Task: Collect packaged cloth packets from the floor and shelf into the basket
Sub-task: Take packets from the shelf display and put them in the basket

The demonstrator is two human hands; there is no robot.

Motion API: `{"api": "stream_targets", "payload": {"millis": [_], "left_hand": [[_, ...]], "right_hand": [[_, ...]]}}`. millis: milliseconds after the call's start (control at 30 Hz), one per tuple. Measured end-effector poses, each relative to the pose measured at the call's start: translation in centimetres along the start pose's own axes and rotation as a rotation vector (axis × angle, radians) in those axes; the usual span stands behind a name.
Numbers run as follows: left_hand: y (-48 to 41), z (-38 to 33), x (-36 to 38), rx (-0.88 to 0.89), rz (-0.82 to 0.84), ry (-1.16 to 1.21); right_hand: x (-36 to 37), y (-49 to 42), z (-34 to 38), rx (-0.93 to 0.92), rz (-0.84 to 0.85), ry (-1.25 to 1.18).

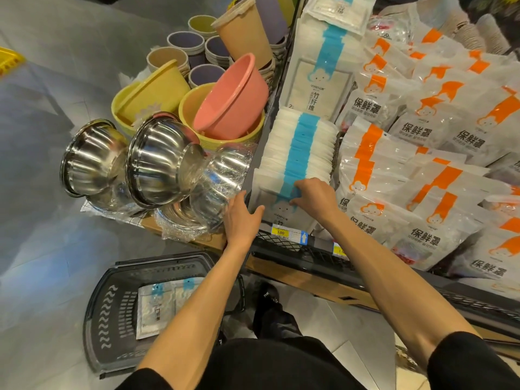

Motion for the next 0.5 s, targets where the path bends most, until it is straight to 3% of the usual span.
{"api": "stream_targets", "payload": {"millis": [67, 167, 267, 500], "left_hand": [[0.0, -0.1, 1.0, -0.105, 0.082, 0.166], [0.4, -0.3, 3.3, -0.425, 0.140, 0.546], [-0.3, -1.3, 5.3, -0.553, 0.122, 0.739], [-1.8, -2.0, 8.7, -0.673, 0.095, 0.832]], "right_hand": [[-0.4, 0.2, -0.2, -0.019, -0.040, 0.006], [-1.0, 0.6, -0.4, -0.043, -0.090, -0.014], [-1.3, 0.9, -1.1, -0.031, -0.101, -0.051], [-1.6, 0.3, -2.2, -0.007, -0.144, -0.075]]}}
Point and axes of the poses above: each hand's wrist, its own y-axis away from the middle knuckle, its own x-axis out of the palm, z = x × y, the point moved 5 cm from there along -y, towards the middle knuckle, and after that the axes turned 12 degrees about x, right-handed, at the moved point
